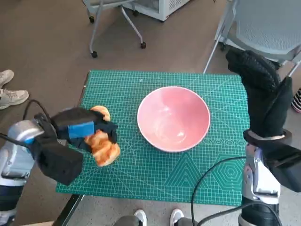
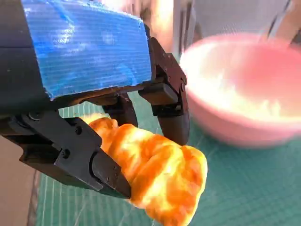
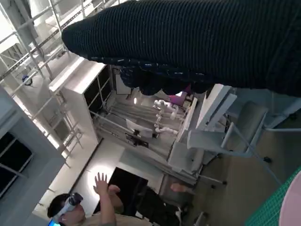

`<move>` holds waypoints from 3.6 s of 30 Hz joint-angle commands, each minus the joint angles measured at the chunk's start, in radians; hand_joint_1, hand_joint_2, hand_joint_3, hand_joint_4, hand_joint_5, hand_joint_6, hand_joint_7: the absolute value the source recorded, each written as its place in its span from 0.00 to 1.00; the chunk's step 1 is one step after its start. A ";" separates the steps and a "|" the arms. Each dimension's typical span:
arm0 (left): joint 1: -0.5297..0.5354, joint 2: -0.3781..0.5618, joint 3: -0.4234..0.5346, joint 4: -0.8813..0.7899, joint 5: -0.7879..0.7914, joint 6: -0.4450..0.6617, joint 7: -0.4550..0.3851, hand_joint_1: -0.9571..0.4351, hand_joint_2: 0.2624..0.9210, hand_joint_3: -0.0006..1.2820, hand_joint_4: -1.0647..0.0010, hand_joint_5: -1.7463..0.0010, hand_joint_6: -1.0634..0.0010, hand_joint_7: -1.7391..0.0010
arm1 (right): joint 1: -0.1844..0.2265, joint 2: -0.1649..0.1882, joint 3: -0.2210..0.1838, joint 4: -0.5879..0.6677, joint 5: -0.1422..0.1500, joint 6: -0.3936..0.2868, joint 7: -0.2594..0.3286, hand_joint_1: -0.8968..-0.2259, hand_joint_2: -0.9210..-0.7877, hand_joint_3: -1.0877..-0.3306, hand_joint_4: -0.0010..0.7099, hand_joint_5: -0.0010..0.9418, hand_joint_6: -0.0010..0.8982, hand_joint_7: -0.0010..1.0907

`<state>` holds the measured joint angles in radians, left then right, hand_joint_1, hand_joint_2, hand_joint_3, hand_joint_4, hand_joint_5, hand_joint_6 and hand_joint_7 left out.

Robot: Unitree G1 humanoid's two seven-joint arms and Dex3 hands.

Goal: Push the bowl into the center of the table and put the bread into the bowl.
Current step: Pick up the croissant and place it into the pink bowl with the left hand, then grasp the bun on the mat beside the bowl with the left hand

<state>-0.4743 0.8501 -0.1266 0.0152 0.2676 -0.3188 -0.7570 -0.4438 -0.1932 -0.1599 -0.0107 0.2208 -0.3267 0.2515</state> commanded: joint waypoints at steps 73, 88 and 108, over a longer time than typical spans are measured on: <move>-0.551 -0.532 -0.249 0.530 0.124 0.071 0.102 0.68 0.70 0.09 0.92 0.99 0.75 0.94 | 0.075 -0.006 -0.015 -0.049 0.003 0.007 -0.018 0.33 0.00 0.47 0.25 0.00 0.01 0.53; -0.500 -0.429 -0.152 0.413 -0.002 0.059 0.018 0.57 0.71 0.06 1.00 1.00 0.80 0.98 | 0.081 0.006 -0.005 -0.054 -0.010 0.000 -0.032 0.35 0.00 0.47 0.25 0.00 0.01 0.54; -0.332 -0.098 0.073 0.234 -0.092 0.071 -0.034 0.49 0.75 0.05 0.97 0.99 0.77 0.97 | 0.084 0.014 -0.006 -0.044 -0.023 -0.019 -0.041 0.36 0.00 0.44 0.25 0.00 0.01 0.54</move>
<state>-0.8397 0.7015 -0.0743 0.2553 0.1714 -0.2425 -0.7913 -0.3765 -0.1868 -0.1677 -0.0645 0.2017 -0.3500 0.2192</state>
